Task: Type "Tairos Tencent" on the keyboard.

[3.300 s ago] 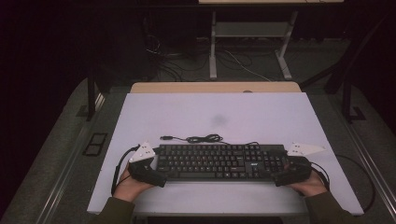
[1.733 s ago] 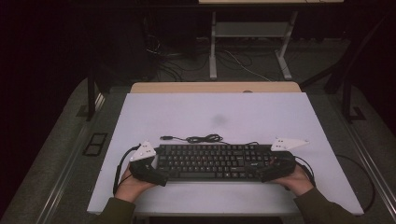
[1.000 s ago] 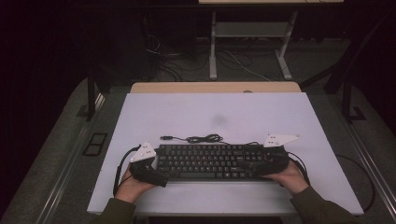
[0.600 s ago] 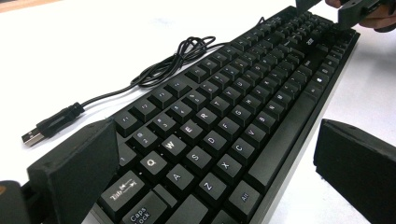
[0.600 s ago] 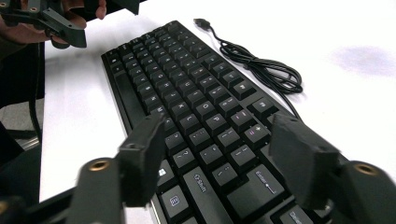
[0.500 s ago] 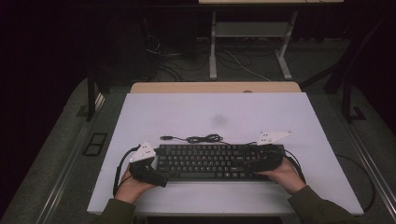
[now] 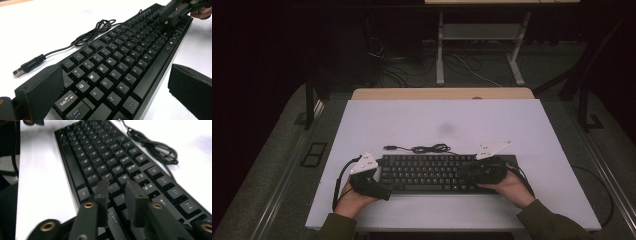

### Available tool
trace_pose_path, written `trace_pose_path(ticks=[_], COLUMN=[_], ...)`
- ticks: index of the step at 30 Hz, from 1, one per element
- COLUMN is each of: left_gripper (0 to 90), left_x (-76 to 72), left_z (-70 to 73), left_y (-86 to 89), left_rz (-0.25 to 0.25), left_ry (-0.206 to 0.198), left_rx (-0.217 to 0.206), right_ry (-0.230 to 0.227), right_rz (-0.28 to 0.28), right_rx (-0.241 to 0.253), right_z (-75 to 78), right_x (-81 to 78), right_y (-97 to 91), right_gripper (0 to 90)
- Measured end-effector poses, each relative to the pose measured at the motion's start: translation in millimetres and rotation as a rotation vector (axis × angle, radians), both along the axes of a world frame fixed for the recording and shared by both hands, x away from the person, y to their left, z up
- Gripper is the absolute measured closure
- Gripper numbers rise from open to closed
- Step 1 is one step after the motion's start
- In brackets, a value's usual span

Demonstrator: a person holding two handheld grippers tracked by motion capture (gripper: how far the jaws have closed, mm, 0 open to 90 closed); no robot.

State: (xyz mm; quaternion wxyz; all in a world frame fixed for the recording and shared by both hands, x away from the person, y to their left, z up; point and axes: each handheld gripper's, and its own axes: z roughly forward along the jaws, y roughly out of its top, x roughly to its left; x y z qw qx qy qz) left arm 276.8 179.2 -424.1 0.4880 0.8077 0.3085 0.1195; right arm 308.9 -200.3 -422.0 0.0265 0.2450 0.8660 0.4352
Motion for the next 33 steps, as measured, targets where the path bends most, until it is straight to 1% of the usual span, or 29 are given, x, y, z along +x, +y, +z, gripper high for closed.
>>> trace_pose_path(ticks=[1,2,3,5,6,7,13,19,20,24,29,33], left_gripper=[0.0,0.0,0.0,0.0,0.0,0.0,0.0,0.0,0.0,0.0,0.0,0.0], left_x=[-0.1,-0.1,-0.2,-0.2,0.0,-0.2,-0.2,-0.4,-0.4,0.2,1.1,1.9], left_z=[0.0,0.0,-0.1,0.0,-0.2,-0.2,-0.2,-0.2,-0.1,-0.1,1.1,2.1], left_y=[0.1,0.2,0.3,0.9,1.1,1.2,2.2,1.4,1.2,0.1,0.0,-0.8], left_rz=[0.000,0.000,0.000,-0.001,-0.002,0.001,0.005,0.004,0.003,0.002,0.001,0.007], left_ry=[0.000,0.000,0.000,0.002,0.000,0.001,0.001,0.001,0.002,-0.002,-0.004,-0.005], left_rx=[0.000,0.000,0.001,0.003,0.002,0.001,0.000,0.002,0.005,0.008,0.011,0.003], right_ry=[0.001,0.001,0.002,0.002,0.004,0.009,0.013,0.017,0.015,0.017,0.014,0.017], right_rz=[0.011,0.011,0.022,0.028,0.035,0.037,0.048,0.057,0.059,0.056,0.058,0.058], right_rx=[-0.011,-0.011,-0.023,-0.028,-0.041,-0.046,-0.077,-0.089,-0.105,-0.126,-0.142,-0.139], right_z=[-0.6,-0.6,-1.2,-1.8,-2.8,-3.2,-5.6,-7.0,-7.7,-8.7,-10.0,-10.4], right_x=[-0.7,-0.7,-0.9,-0.7,-0.6,-0.5,-0.1,-0.5,-0.7,-1.8,-2.5,-2.3], right_y=[1.0,1.0,1.7,1.9,2.3,2.3,2.2,3.2,3.5,4.8,5.8,5.7], right_gripper=[80.2,80.2,83.6,85.1,88.2,89.2,89.5,89.5,89.5,89.5,89.5,89.5])
